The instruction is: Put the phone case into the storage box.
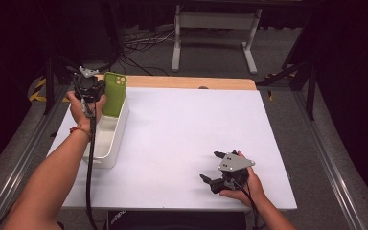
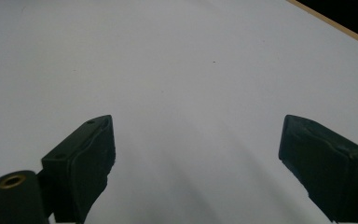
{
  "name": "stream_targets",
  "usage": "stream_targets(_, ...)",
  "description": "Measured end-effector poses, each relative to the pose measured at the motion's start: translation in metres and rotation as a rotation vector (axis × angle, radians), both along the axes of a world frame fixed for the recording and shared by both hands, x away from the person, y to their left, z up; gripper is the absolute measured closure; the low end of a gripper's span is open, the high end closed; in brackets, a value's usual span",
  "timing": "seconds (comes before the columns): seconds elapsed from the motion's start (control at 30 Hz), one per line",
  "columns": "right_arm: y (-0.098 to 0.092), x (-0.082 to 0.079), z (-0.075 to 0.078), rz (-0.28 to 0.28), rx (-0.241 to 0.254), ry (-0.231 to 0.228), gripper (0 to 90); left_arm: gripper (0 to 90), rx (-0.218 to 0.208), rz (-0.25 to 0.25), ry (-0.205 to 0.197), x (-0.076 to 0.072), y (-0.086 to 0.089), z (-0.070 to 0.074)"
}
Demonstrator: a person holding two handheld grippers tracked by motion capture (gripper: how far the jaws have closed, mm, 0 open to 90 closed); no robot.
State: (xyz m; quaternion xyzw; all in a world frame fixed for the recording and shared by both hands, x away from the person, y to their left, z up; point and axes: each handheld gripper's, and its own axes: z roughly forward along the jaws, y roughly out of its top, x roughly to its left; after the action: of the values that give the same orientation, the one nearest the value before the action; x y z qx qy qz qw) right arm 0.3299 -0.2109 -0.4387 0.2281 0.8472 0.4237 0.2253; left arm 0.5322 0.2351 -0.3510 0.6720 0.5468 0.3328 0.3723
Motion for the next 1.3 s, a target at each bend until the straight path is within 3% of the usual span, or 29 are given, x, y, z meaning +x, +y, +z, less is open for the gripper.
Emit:
stream_targets(0.37, 0.003, -0.001, 0.0, 0.004, -0.004, 0.002, 11.6, 85.4, 0.028, -0.022, 0.06, -0.005, 0.001, -0.011)
stream_targets(0.53, 0.004, -0.001, -0.001, 0.008, -0.007, 0.006, 11.8, 84.2, 0.062, -0.038, 0.109, -0.004, 0.0, -0.015)
stream_targets(0.93, 0.004, -0.001, -0.001, 0.009, -0.011, 0.005, 11.9, 84.1, 0.075, -0.036, 0.114, -0.002, 0.0, -0.017)
stream_targets(1.3, 0.003, -0.001, -0.001, 0.007, -0.01, 0.005, 12.1, 83.2, 0.139, -0.041, 0.121, 0.005, -0.004, -0.016)
